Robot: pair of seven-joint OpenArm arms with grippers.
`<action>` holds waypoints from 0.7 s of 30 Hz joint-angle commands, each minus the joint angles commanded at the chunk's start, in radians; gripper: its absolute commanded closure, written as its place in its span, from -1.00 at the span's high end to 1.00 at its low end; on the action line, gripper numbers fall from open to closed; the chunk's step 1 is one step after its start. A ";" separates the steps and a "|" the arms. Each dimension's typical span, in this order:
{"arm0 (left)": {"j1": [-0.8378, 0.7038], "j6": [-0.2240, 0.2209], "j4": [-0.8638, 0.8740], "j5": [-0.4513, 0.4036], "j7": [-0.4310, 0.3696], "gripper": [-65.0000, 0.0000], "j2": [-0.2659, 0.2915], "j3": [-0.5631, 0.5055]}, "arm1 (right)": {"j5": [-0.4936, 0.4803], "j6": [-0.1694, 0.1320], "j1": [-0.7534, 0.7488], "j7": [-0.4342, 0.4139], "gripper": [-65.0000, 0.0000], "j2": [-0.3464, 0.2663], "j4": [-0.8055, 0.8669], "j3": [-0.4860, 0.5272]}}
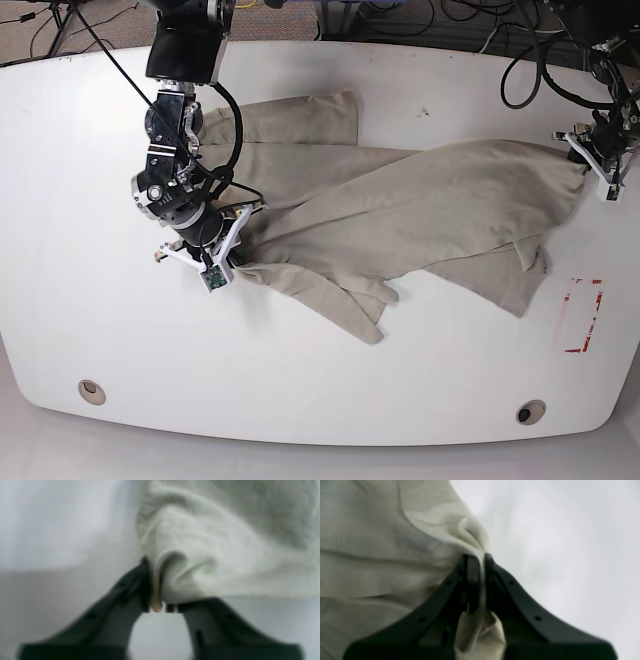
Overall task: Layout the t-shirt on the table in an organized manner, then fold the t-shirt properly
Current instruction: 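Pull the left gripper's shirt edge outward, spreading the shirt, then lift the shirt with both grippers toward the robot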
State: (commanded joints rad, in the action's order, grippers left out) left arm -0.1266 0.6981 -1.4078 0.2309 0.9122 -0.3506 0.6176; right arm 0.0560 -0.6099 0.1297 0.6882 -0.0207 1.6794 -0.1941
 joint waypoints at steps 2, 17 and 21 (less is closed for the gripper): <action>-0.005 0.000 -0.057 0.000 0.005 -1.00 0.000 0.000 | 0.000 0.000 -0.002 0.005 -1.00 0.000 0.025 0.000; 0.018 0.000 -0.500 -0.002 0.064 -1.00 0.006 -0.005 | 0.008 -0.002 0.038 0.068 -1.00 -0.005 0.192 0.002; 0.153 0.000 -0.511 -0.002 0.155 -1.00 0.002 -0.005 | 0.009 -0.002 0.097 0.068 -1.00 -0.021 0.195 0.002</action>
State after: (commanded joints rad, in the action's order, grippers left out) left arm 0.0269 0.6981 -1.9187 0.2294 1.0671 -0.3491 0.6130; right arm 0.0652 -0.6114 0.2263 0.7557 -0.0422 1.8742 -0.1926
